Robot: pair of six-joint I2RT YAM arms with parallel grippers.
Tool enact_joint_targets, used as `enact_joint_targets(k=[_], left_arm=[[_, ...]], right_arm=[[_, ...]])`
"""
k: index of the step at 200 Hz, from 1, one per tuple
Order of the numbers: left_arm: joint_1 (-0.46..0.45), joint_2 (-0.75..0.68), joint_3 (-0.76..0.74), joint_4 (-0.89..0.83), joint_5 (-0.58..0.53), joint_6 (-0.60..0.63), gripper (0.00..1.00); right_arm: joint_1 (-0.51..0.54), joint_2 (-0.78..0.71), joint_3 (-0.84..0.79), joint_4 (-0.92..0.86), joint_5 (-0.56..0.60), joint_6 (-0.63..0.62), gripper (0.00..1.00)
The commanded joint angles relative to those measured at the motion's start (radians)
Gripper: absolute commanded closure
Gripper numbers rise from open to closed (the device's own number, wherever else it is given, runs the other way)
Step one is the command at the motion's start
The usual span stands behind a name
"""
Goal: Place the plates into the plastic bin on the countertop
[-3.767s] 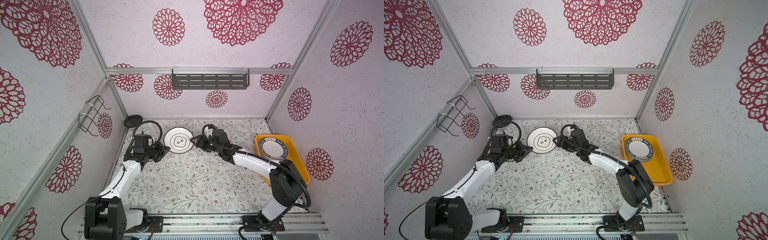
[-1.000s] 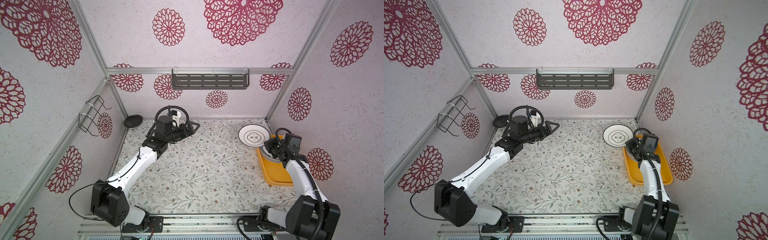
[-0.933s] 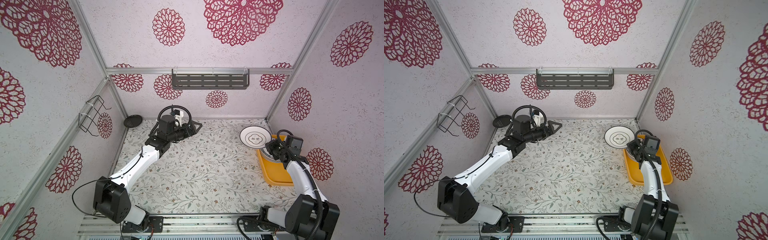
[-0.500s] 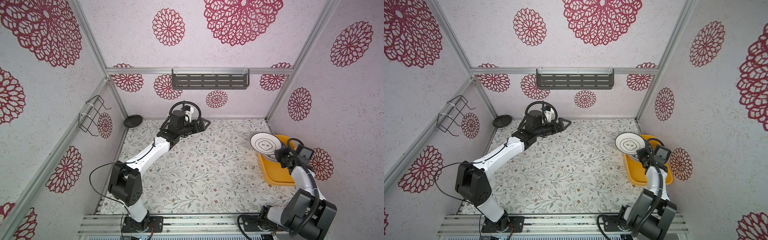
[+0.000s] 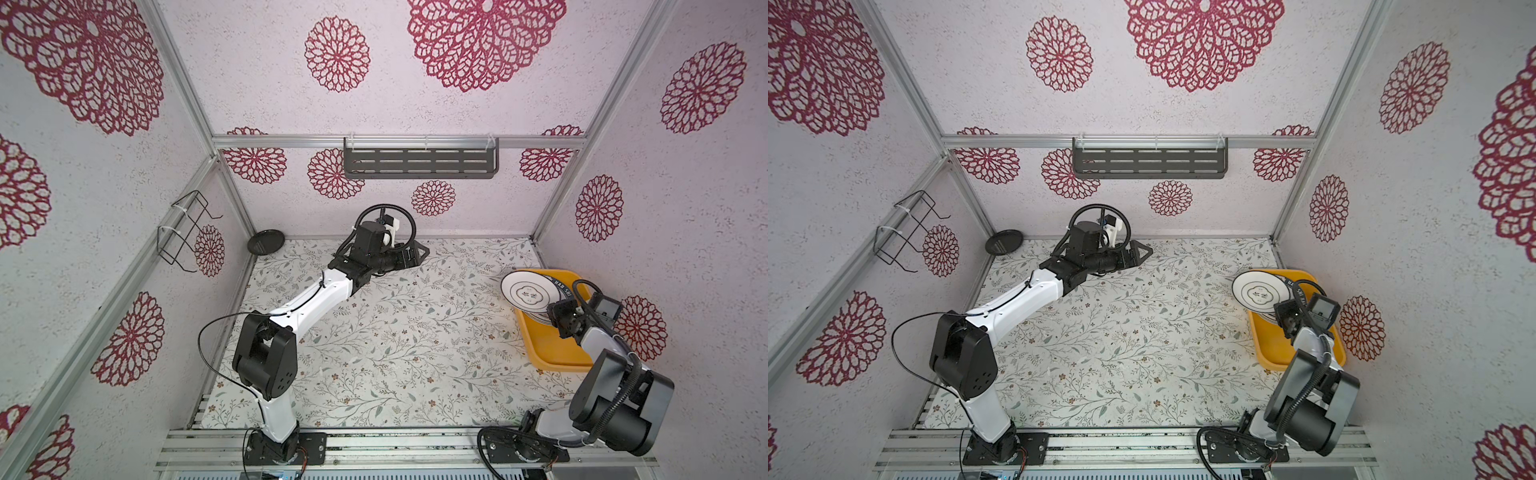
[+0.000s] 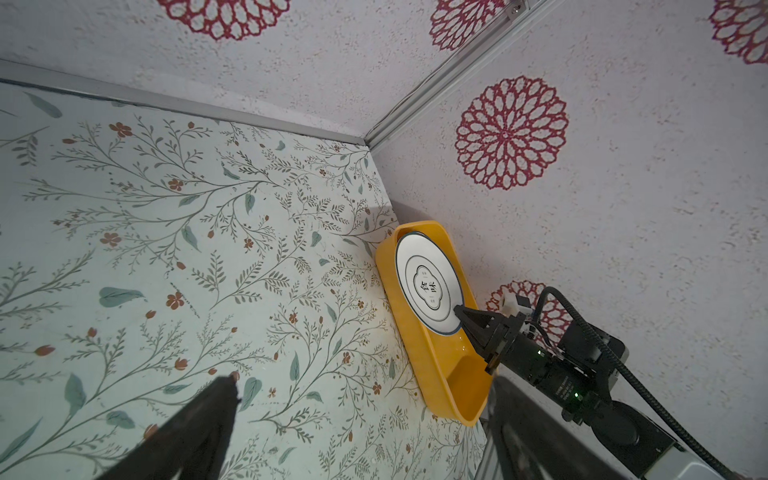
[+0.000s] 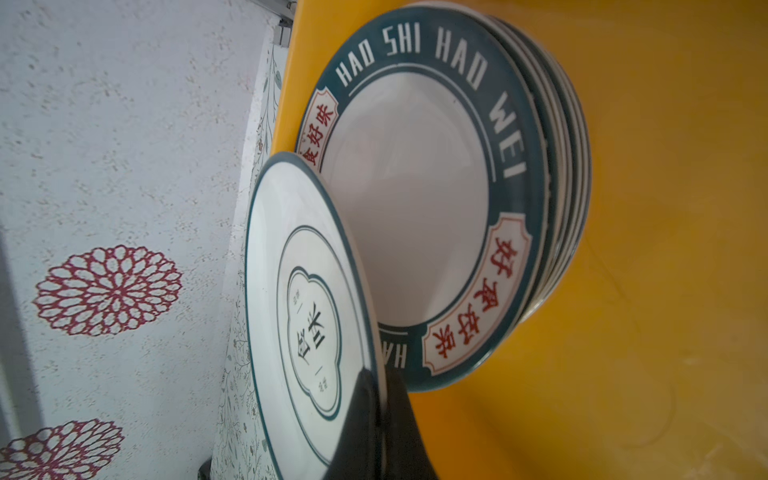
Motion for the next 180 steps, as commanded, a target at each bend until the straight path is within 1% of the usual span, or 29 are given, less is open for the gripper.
enact_joint_targets(k=[1,64,102,138,180], left_arm=[[-0.004,0.015,0.042,-0.037,-0.037,0.025,0.03],[-0.001,0.077,0.143,-0.105,-0.038,0.046,0.03],[0.003,0.104,0.177,-0.113,-0.031,0.045,0.03],[0.007,0.122,0.200,-0.120,-0.014,0.042,0.03],[0.011,0.121,0.198,-0.123,-0.015,0.041,0.03]], right_arm=[[-0.004,0.010,-0.001,0.055,0.010,-0.016,1.00],[-0.005,0.039,0.004,0.051,0.022,-0.026,1.00],[-0.014,0.036,0.001,0.046,0.030,-0.028,1.00],[-0.085,0.033,-0.025,0.122,-0.041,0.024,1.00],[-0.141,0.039,-0.015,0.131,-0.049,0.021,1.00]])
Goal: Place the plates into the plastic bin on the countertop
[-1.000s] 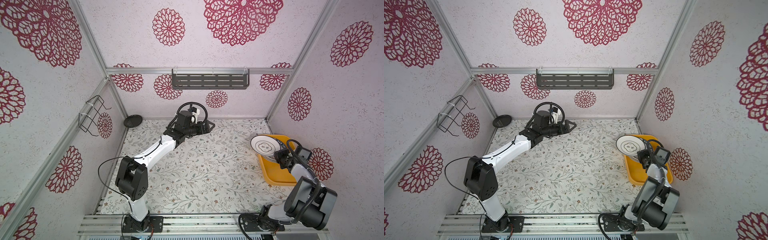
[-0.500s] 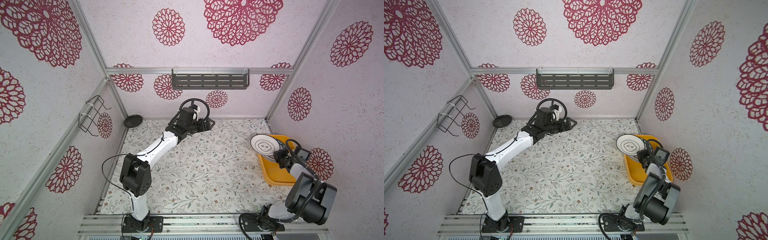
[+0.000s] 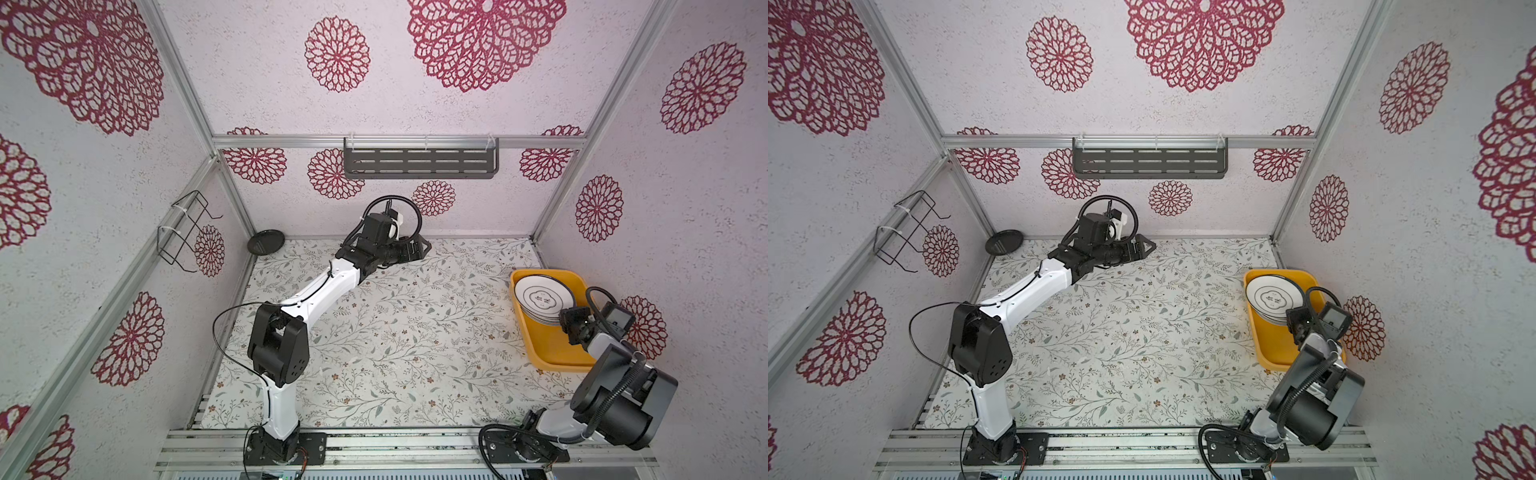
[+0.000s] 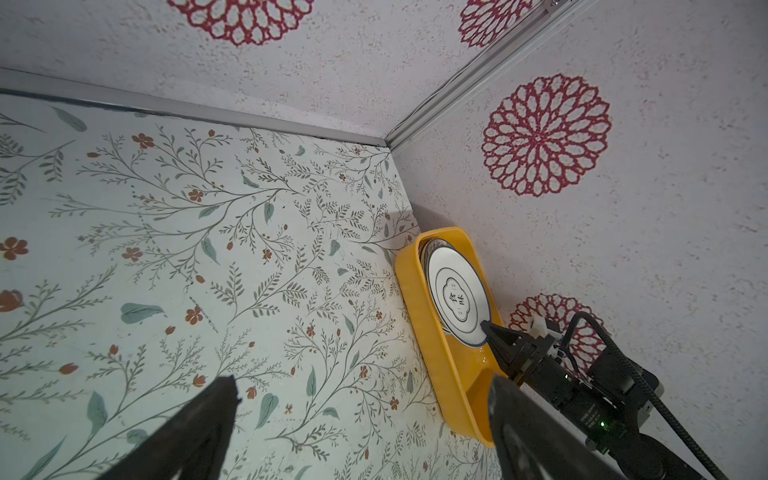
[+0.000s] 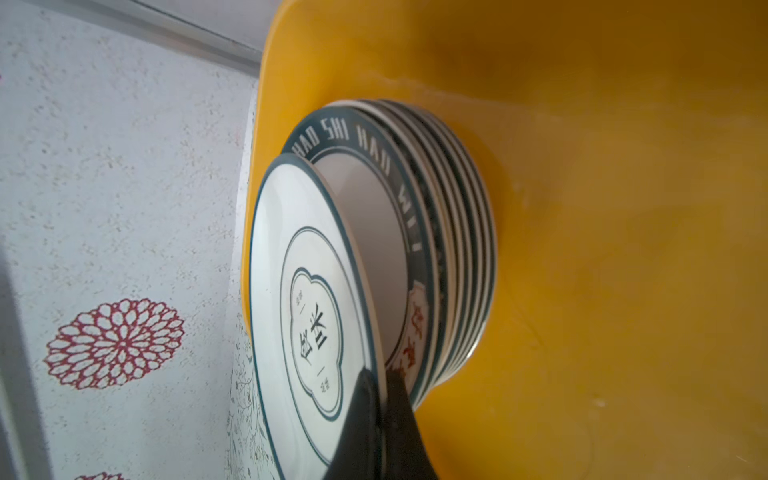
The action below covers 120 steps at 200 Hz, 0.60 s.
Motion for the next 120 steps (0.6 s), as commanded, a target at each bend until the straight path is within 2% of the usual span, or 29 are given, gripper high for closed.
enact_joint_targets(k=[1,73,98,108,120], left_arm=[[0.005,0.008,0.020,-0.005,0.008,0.013,0.03],[0.007,0.002,0.011,-0.002,0.000,0.015,0.03],[0.010,-0.002,0.006,0.001,-0.004,0.012,0.03],[0.010,-0.001,0.006,0.002,-0.005,0.012,0.03],[0.011,0.000,0.005,0.004,-0.008,0.010,0.03]], right_arm=[[-0.020,0.000,0.014,0.055,-0.032,0.004,1.00],[-0.029,0.097,0.046,0.118,-0.080,-0.002,1.00],[-0.028,0.097,0.052,0.104,-0.083,-0.018,0.85],[-0.026,0.099,0.062,0.082,-0.082,-0.031,0.75],[-0.027,0.099,0.077,0.047,-0.086,-0.052,0.68]])
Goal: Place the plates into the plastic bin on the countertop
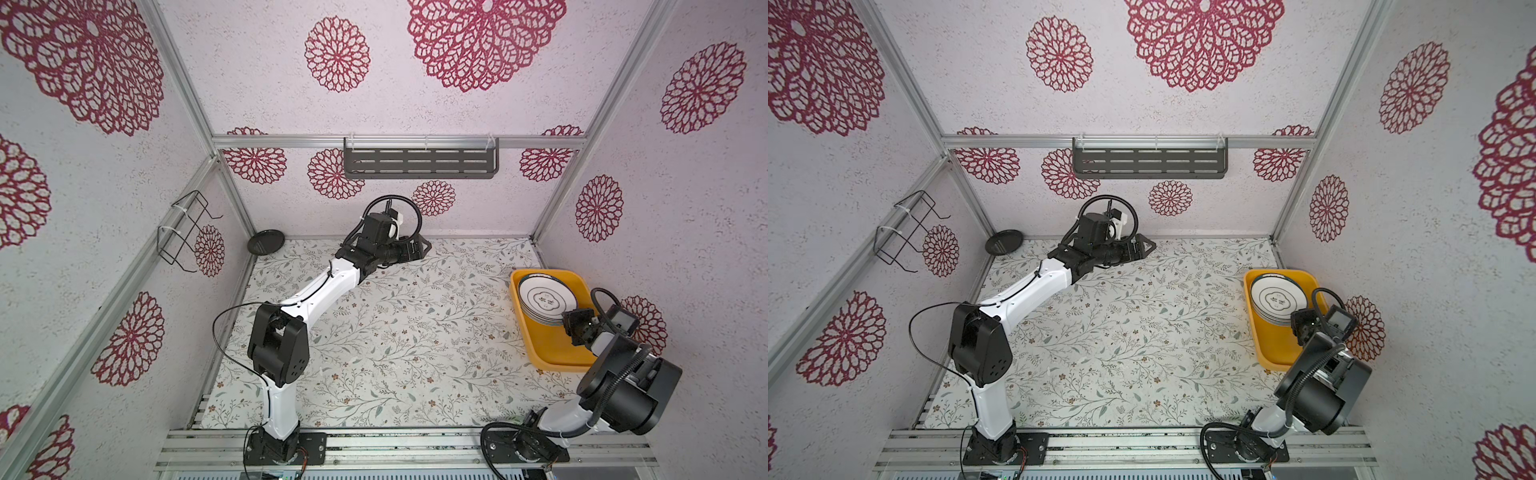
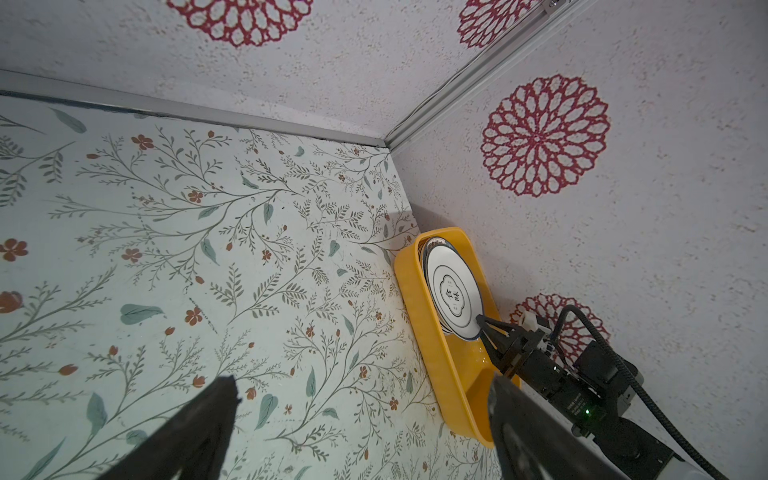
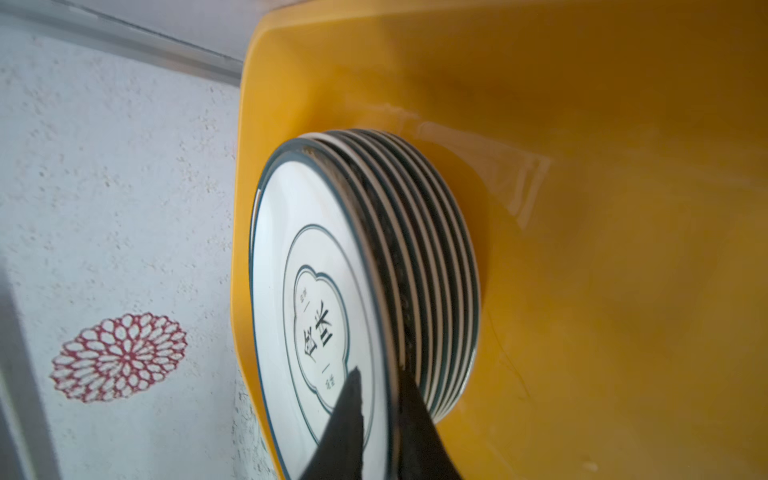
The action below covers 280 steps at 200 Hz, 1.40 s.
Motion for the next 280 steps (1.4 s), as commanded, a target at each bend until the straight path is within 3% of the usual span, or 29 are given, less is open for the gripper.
enact_joint_targets(k=[1,45,106,203,280], left_arm=[[0.008,0.000,0.006,0.005,-0.008,0.010,0.03],[0.017,0.008,0.000,-0.009,-0.061,-0.023,0.03],[0.047,-0.053,-0.112,0.007,-0.211,-0.110,0.03],[0.210,-0.255,-0.401,0.010,-0.432,-0.254,0.03],[0.401,-0.305,-0.516,-0.003,-0.432,-0.300,0.03]], right_arm=[[0.003,-0.004,0.052,-0.028,-0.029,-0.045,0.67],[0.013,-0.038,0.094,-0.104,-0.027,-0.094,0.31],[0.028,-0.074,0.183,-0.234,0.021,-0.150,0.01],[0.195,-0.137,0.263,-0.252,0.010,-0.151,0.01],[0.444,-0.104,0.287,-0.112,0.044,-0.077,0.01]])
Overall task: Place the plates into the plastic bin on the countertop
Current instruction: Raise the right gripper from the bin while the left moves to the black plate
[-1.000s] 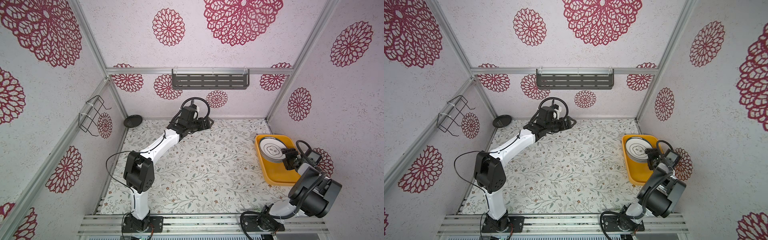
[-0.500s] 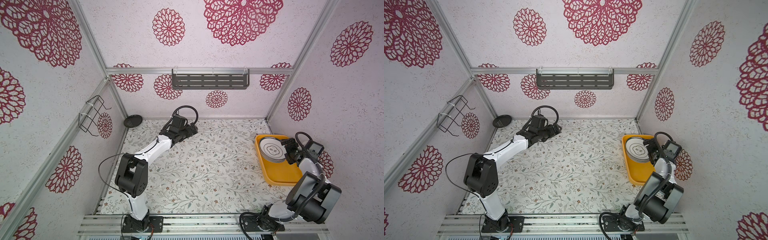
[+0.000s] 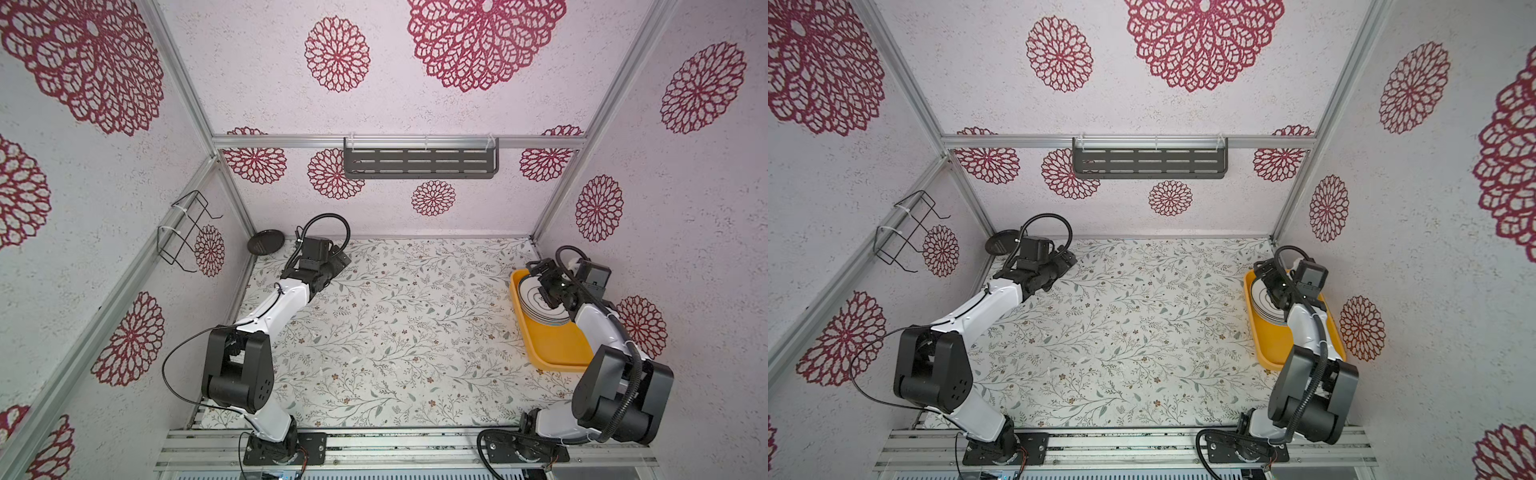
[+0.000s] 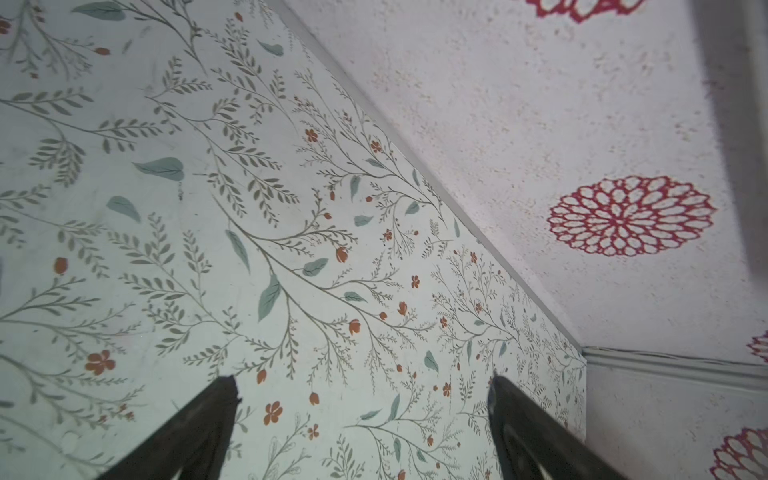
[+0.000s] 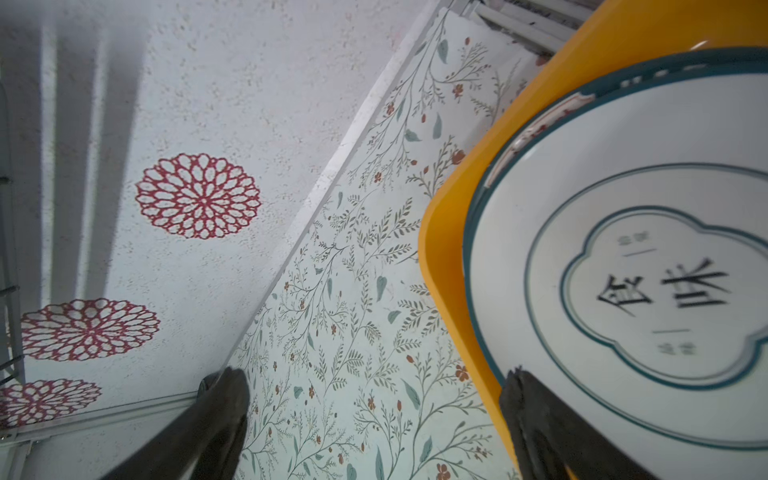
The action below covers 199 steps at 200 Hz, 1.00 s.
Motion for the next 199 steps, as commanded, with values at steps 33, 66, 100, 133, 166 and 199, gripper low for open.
enact_joint_targets(k=[33,66,100,133,166,199], left_arm=[[0.120,-0.024,-0.053,0.034,-0.003,-0.056,0.03],[0.185,0.012,-0.045,0.058,0.027,-0.070,0.03],[0.261,0.075,-0.026,0.089,0.079,-0.099,0.03],[0.329,0.151,0.011,0.121,0.126,-0.117,0.03],[0.379,0.256,0.030,0.265,0.222,-0.190,0.00],[0.394,0.379,0.096,0.288,0.192,-0.238,0.01]], right_arm=[[0.172,0.058,0.092,0.086,0.020,0.042,0.01],[0.259,0.083,0.115,0.106,0.081,0.054,0.01],[0.326,0.127,0.136,0.150,0.125,0.097,0.01],[0.390,0.171,0.180,0.163,0.173,0.119,0.01],[0.469,0.239,0.224,0.222,0.169,0.160,0.01],[0.550,0.330,0.295,0.281,0.169,0.203,0.01]])
